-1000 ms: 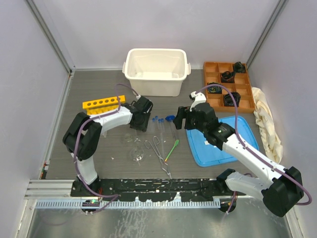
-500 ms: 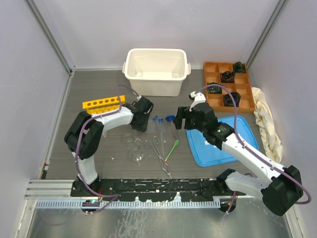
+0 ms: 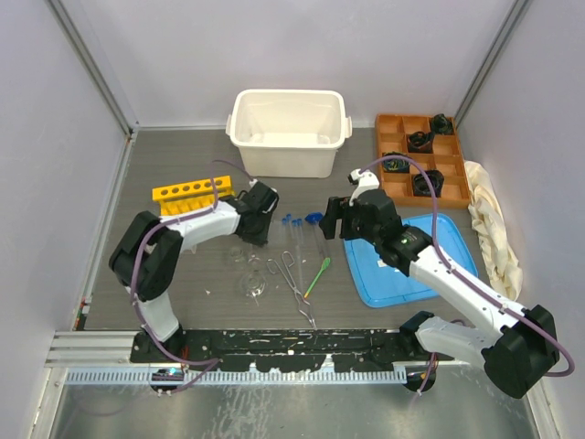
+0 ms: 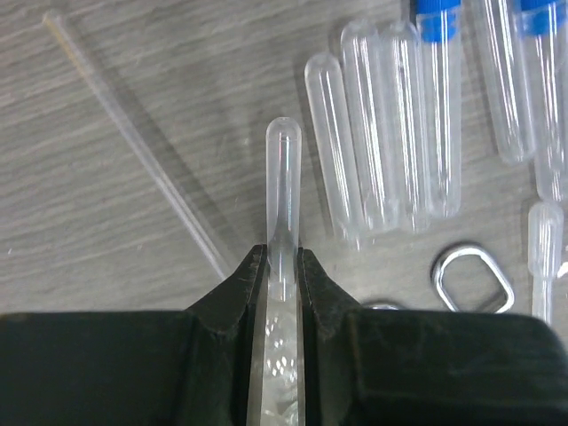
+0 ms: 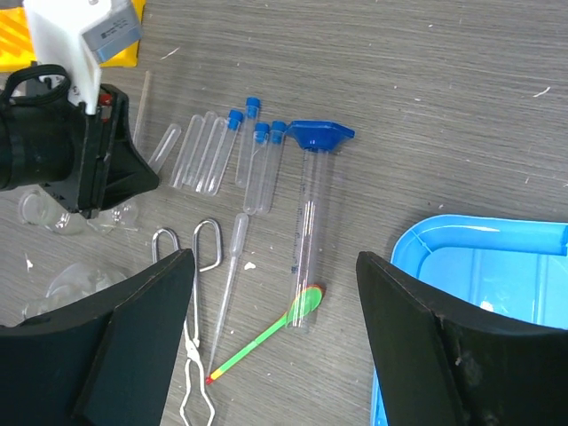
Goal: Organize the chemistry lab equipment
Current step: Pick up the test tube at the center of the board.
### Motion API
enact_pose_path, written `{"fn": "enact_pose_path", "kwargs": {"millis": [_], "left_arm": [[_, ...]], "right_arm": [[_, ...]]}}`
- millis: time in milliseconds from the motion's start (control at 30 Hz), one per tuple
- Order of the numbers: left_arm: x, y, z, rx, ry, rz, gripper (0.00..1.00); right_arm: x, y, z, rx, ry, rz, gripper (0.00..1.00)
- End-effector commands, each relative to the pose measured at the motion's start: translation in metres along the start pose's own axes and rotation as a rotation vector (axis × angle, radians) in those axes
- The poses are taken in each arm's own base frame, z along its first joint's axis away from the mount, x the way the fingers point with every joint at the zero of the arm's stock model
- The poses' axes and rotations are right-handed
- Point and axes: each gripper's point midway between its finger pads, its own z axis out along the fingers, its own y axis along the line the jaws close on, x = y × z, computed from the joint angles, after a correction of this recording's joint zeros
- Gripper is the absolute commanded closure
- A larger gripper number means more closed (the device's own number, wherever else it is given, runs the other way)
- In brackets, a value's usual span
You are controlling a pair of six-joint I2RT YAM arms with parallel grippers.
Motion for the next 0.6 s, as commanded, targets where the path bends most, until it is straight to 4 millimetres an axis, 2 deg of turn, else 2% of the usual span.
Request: {"fn": "enact_pose_path", "kwargs": {"millis": [0,167,333,567], "left_arm": [[-0.022,-0.005,-0.045,0.059,-0.125,0.006,0.98],[-0.029,-0.007,-0.091,0.130,-0.235,0.000,1.00],[-0.030,-0.014,-0.145,0.238,-0.377,0.035,1.00],[-0.011,-0.017,-0.197,0.349,-0.530,0.062,1.00]], "right_arm": [[-0.037,0.026,-0.016,-0.090,-0.077,0.026,0.22],[-0.053,0.052,-0.029,-0.203,-0.075,0.044,0.26],[-0.069,0.093,-0.049,-0.400,-0.048,0.047,0.29],[-0.084,0.145,-0.066,-0.673,-0.001,0.062,0.43]]}}
